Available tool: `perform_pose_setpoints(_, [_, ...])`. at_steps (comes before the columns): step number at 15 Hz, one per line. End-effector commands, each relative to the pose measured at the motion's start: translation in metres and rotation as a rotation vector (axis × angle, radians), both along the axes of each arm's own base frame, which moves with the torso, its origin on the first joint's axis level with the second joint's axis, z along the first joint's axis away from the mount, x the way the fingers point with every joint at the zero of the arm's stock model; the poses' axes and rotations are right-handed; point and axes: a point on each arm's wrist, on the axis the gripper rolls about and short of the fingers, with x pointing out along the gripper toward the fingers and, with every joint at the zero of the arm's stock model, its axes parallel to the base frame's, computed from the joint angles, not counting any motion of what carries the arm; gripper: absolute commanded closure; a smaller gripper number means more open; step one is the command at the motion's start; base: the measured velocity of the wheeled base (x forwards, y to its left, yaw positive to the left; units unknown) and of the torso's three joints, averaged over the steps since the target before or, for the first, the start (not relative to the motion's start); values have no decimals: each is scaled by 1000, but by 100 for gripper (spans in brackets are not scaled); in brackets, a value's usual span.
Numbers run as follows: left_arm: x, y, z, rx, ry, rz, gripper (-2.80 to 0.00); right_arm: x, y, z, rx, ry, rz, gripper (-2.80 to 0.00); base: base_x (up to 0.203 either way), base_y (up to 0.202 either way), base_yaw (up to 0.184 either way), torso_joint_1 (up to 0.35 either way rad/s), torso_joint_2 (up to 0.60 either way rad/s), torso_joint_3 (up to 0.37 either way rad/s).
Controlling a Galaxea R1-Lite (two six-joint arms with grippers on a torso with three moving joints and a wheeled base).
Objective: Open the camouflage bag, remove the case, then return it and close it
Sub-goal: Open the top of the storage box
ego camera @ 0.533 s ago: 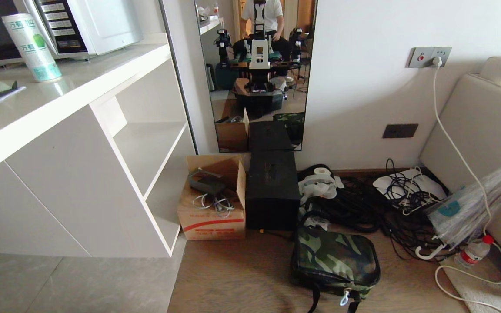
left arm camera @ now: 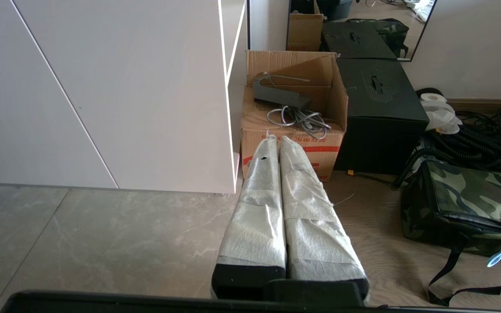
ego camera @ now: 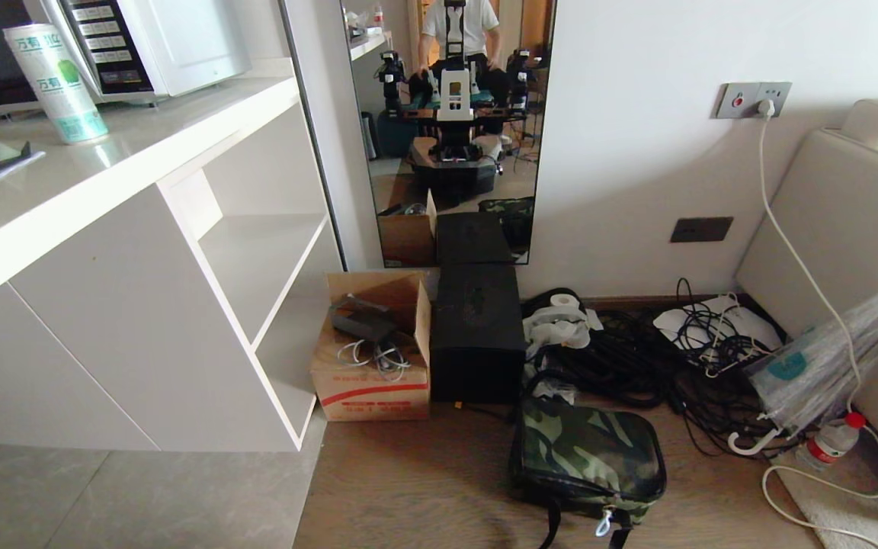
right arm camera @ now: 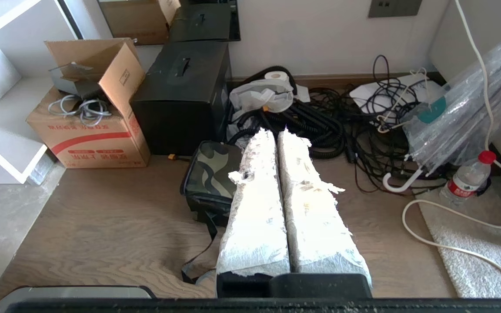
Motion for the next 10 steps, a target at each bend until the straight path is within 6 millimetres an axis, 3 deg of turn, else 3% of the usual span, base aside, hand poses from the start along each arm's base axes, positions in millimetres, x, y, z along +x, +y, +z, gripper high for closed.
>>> perform_pose_setpoints(1, [0, 0, 0, 0, -1, 0, 0, 0, 0, 0, 0, 0, 0, 0, 0, 0, 0, 0, 0, 0])
perform_pose_setpoints(10, [0, 0, 0, 6, -2, 0, 0, 0, 0, 0, 0, 0, 0, 0, 0, 0, 0, 0, 0, 0])
